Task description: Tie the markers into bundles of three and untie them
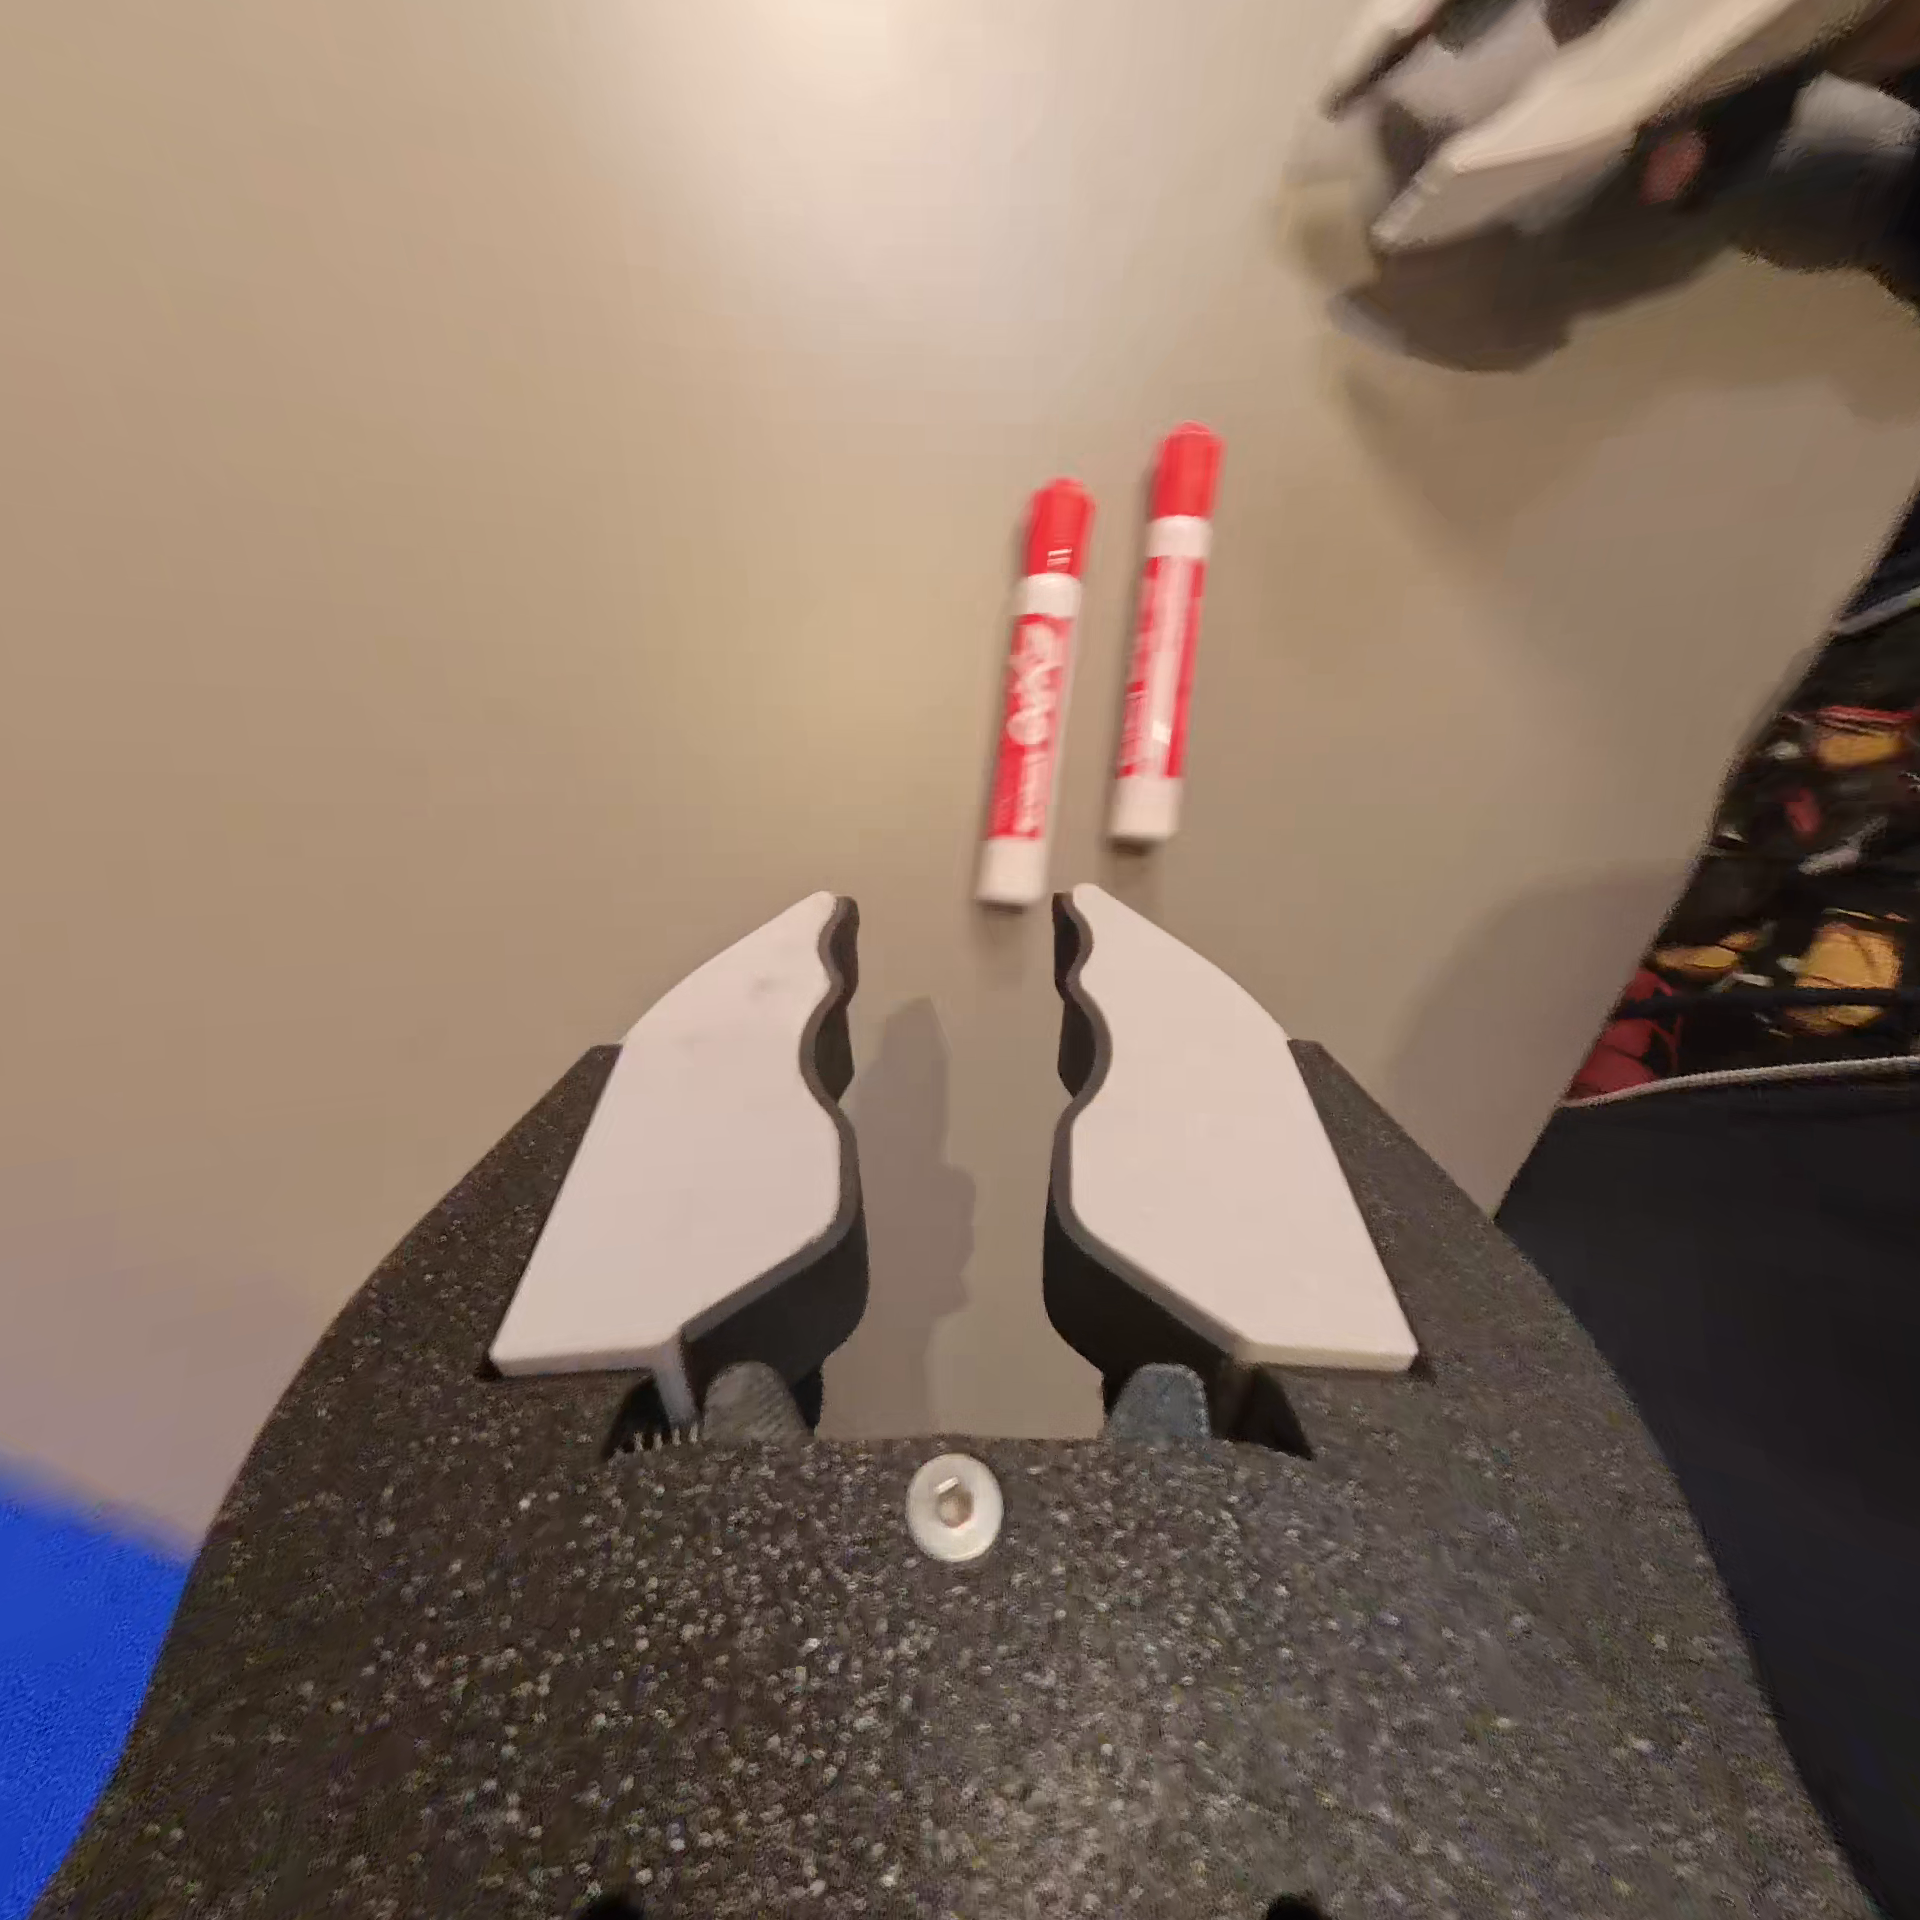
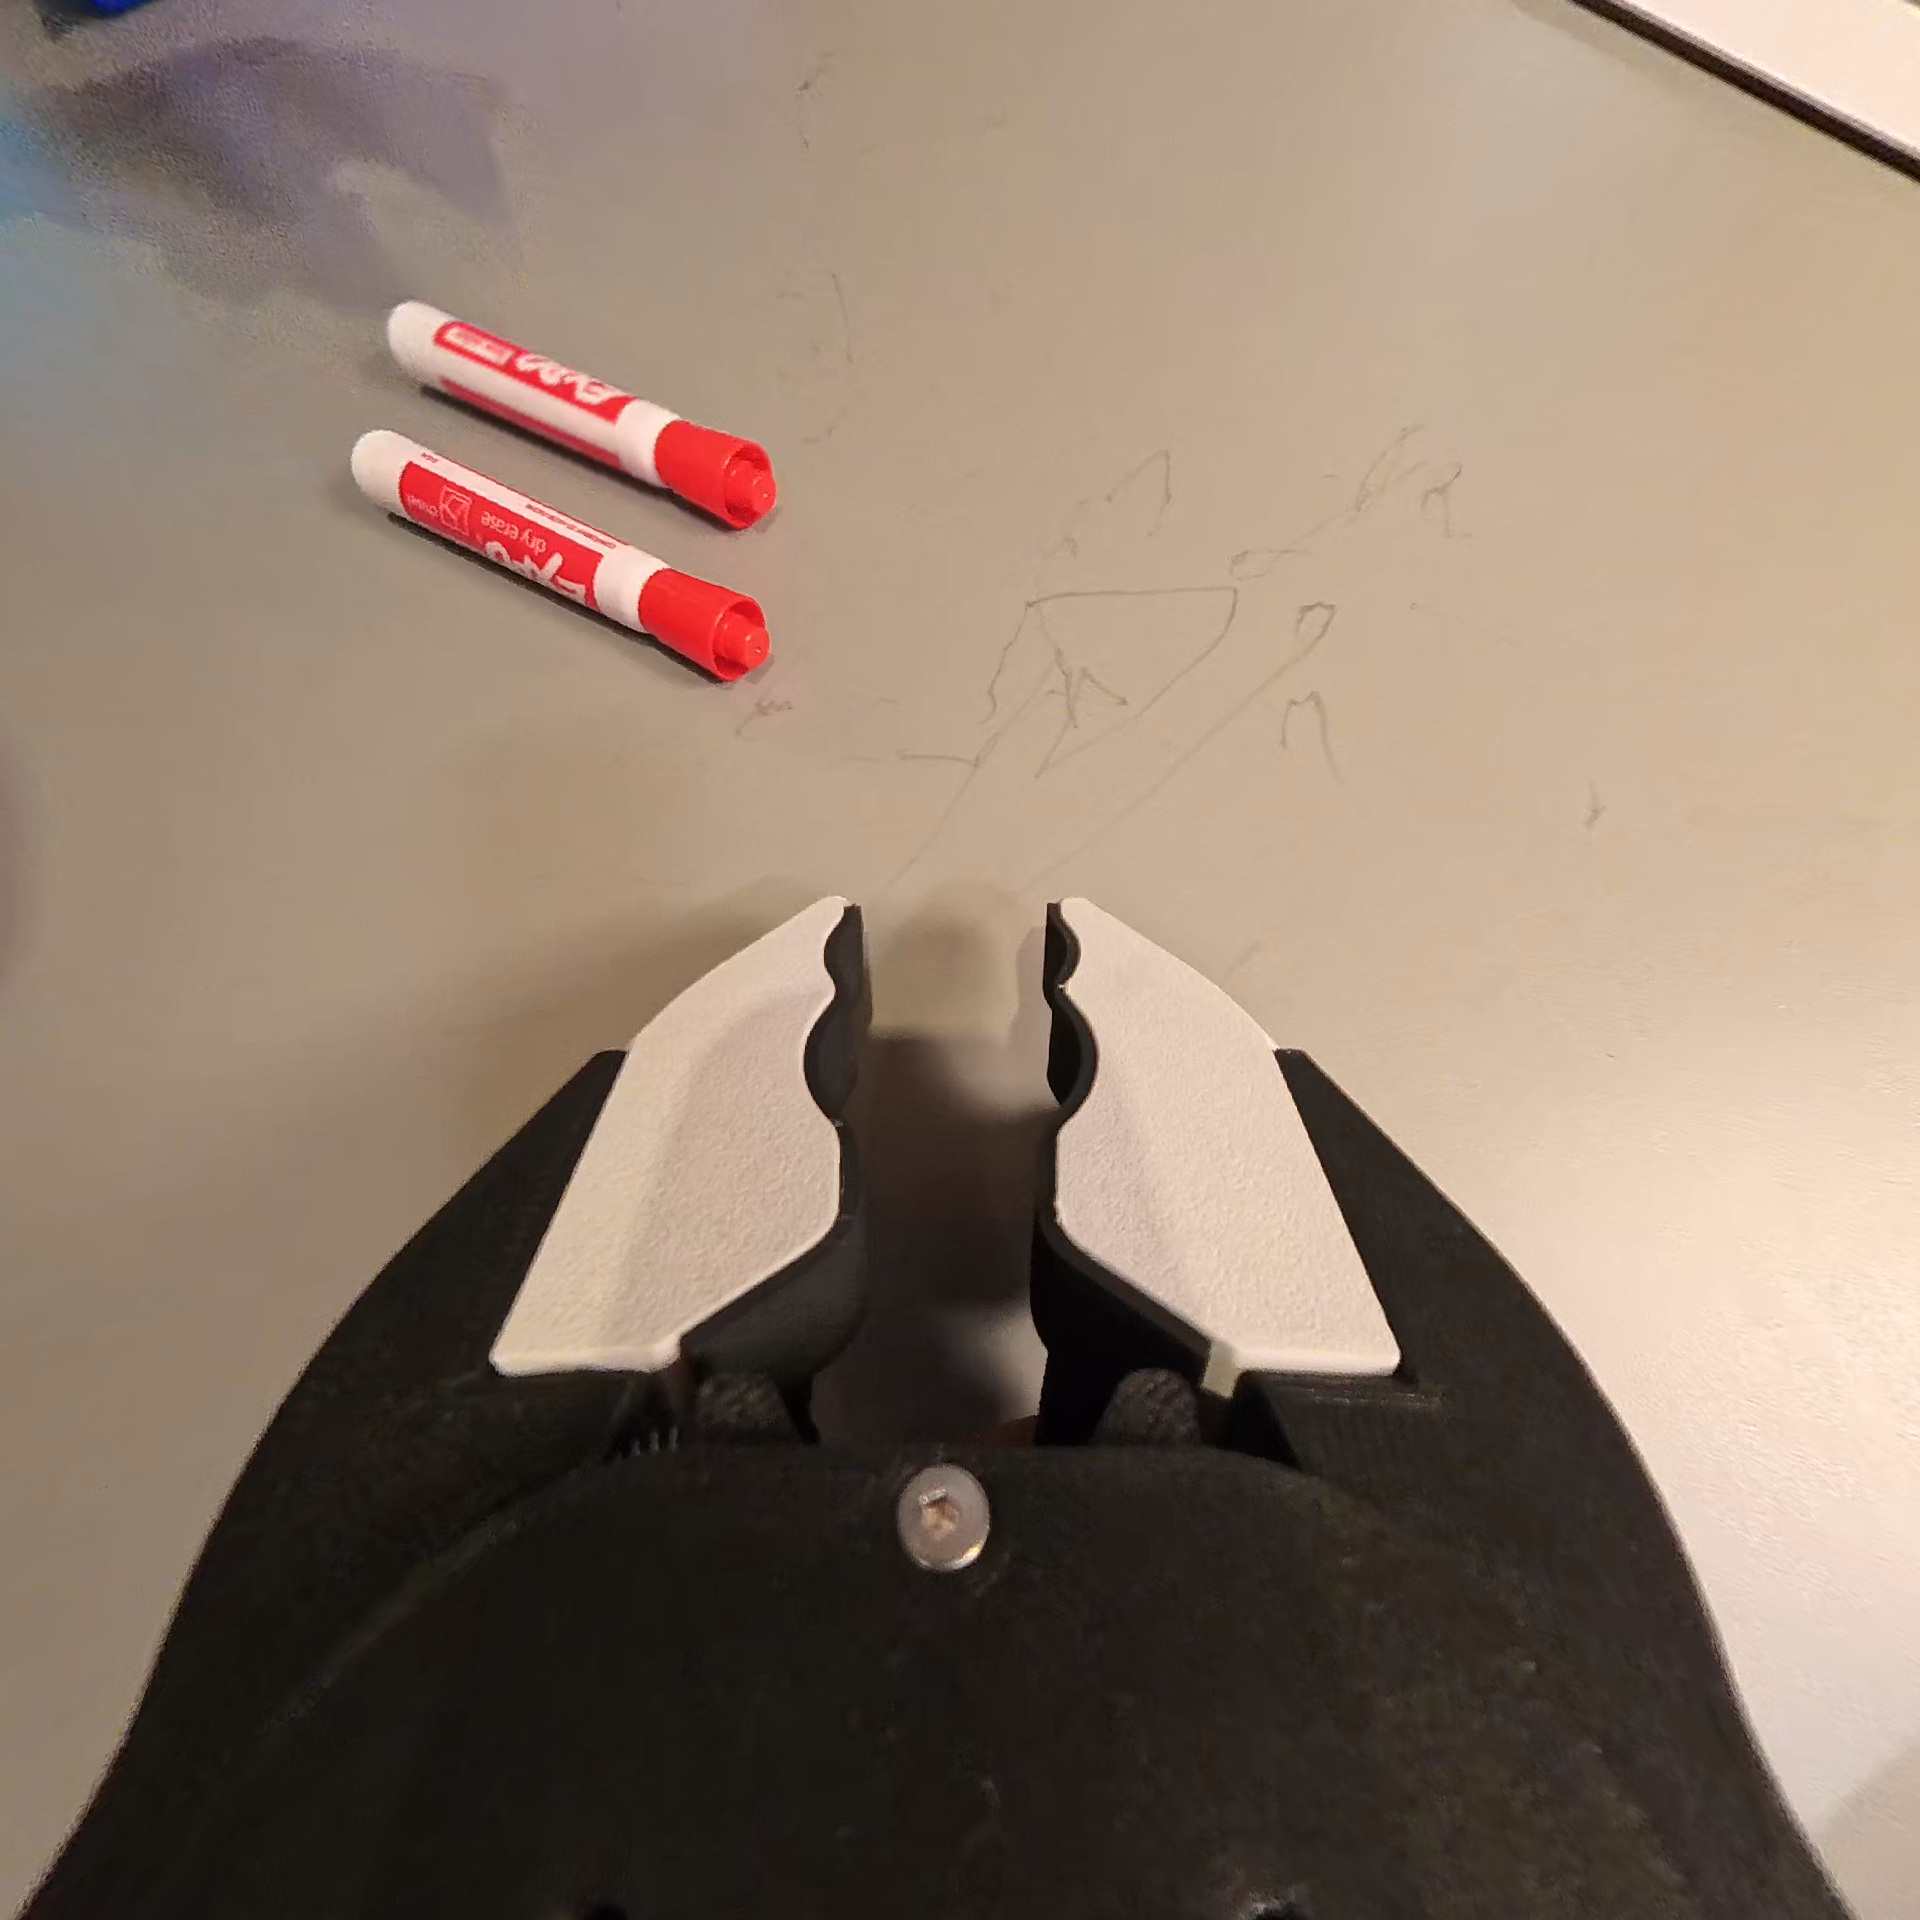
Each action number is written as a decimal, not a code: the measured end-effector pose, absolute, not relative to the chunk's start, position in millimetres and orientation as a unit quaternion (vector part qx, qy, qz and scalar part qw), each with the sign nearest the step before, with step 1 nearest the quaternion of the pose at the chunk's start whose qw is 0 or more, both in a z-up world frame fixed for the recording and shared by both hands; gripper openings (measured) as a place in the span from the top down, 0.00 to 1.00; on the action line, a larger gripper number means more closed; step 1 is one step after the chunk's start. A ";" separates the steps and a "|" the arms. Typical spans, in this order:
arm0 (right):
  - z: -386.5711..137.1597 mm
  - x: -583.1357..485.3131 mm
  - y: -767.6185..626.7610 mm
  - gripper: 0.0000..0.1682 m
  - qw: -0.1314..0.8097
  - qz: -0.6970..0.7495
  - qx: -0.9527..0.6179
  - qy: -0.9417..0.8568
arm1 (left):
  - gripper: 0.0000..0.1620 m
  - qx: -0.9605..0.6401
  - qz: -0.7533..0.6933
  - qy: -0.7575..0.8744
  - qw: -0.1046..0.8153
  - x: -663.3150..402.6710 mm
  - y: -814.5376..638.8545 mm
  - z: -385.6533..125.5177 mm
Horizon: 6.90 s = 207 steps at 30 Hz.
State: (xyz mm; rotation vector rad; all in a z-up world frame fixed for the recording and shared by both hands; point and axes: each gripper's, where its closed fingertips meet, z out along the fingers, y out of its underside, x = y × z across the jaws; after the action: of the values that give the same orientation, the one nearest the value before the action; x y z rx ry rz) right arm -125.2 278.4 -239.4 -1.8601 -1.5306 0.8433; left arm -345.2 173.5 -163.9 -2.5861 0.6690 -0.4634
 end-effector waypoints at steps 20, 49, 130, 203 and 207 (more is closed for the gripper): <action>-252.2 -128.7 276.9 0.79 0.279 0.266 -0.700 -0.600 | 0.85 -0.986 0.138 -0.084 0.045 -705.6 20.3 -249.0; -241.6 -122.1 273.4 0.79 0.291 0.303 -0.686 -0.594 | 0.89 -0.941 -0.088 0.259 0.198 -381.8 182.5 -145.3; -245.9 -143.6 295.5 0.62 0.348 0.213 -0.665 -0.625 | 0.78 -0.936 -0.209 0.183 0.214 -313.9 174.6 -163.1; -213.8 -111.1 327.4 0.62 0.395 0.312 -0.655 -0.563 | 0.91 -0.885 -0.153 0.433 0.081 -213.8 305.4 -201.4; -212.8 -102.7 337.8 0.62 0.402 0.307 -0.664 -0.551 | 0.87 -0.872 -0.155 0.462 0.040 -170.6 317.3 -238.2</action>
State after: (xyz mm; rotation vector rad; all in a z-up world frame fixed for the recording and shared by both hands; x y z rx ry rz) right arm -102.7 337.8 -212.8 -1.6778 -1.3923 0.7768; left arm -170.6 317.3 -238.2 -2.6735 1.4152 -0.4741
